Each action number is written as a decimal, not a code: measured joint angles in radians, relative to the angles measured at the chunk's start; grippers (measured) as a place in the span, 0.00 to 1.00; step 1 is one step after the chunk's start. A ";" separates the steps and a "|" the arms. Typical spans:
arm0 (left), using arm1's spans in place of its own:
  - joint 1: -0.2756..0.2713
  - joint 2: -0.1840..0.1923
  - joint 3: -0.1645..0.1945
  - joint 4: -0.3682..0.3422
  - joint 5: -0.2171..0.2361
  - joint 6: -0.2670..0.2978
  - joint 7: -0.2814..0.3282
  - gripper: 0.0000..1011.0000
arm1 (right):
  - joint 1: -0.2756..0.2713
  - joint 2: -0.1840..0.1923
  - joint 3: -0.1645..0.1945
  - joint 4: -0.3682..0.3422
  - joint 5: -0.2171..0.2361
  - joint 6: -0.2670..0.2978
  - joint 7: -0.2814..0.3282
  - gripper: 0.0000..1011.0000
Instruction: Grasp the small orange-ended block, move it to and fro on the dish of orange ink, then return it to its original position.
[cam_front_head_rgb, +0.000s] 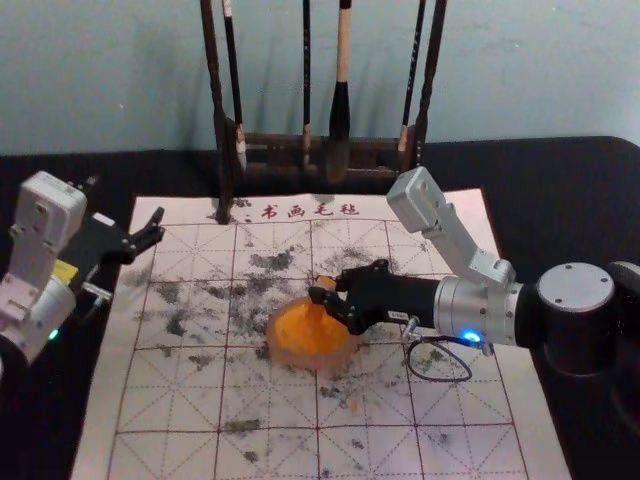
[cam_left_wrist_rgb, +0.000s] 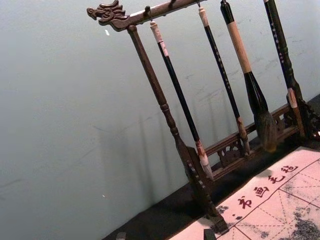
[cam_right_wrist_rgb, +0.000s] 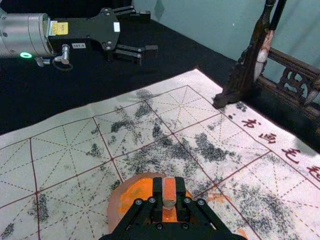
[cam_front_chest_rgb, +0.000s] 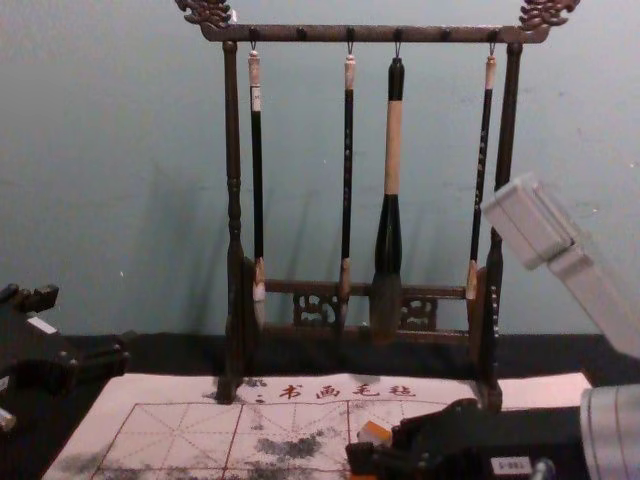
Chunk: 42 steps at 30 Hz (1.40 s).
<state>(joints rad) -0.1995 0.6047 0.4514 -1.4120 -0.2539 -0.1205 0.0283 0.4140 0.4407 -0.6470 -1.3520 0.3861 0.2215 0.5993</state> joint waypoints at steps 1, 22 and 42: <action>0.000 0.000 0.000 0.000 0.000 0.000 0.000 0.99 | -0.001 0.000 0.001 0.000 0.000 0.000 0.000 0.11; 0.000 0.000 0.000 0.000 0.000 0.000 0.000 0.99 | -0.036 0.064 0.045 -0.140 0.016 0.008 -0.014 0.11; 0.000 0.000 0.000 0.000 0.000 0.000 0.000 0.99 | -0.197 0.178 0.176 -0.323 0.077 0.074 -0.141 0.11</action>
<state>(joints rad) -0.1995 0.6047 0.4514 -1.4119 -0.2539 -0.1205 0.0283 0.2167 0.6187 -0.4709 -1.6749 0.4631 0.2952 0.4587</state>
